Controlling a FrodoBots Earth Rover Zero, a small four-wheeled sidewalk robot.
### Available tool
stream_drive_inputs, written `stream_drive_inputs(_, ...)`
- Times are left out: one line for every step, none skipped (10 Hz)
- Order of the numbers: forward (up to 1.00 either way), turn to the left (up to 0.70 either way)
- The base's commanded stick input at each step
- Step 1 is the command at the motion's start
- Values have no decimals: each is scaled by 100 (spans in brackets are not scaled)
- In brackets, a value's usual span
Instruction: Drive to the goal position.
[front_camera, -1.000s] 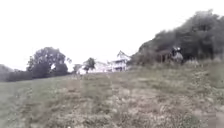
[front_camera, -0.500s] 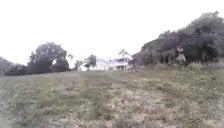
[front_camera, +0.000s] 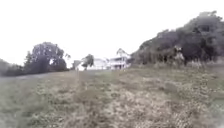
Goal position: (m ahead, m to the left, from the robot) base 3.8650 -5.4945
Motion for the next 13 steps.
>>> stream_drive_inputs(50, -50)
stream_drive_inputs(50, -50)
stream_drive_inputs(50, -50)
stream_drive_inputs(50, -50)
stream_drive_inputs(50, -50)
stream_drive_inputs(50, -50)
stream_drive_inputs(50, -50)
stream_drive_inputs(50, -50)
stream_drive_inputs(50, -50)
stream_drive_inputs(50, -50)
stream_drive_inputs(50, -50)
stream_drive_inputs(50, -50)
stream_drive_inputs(50, -50)
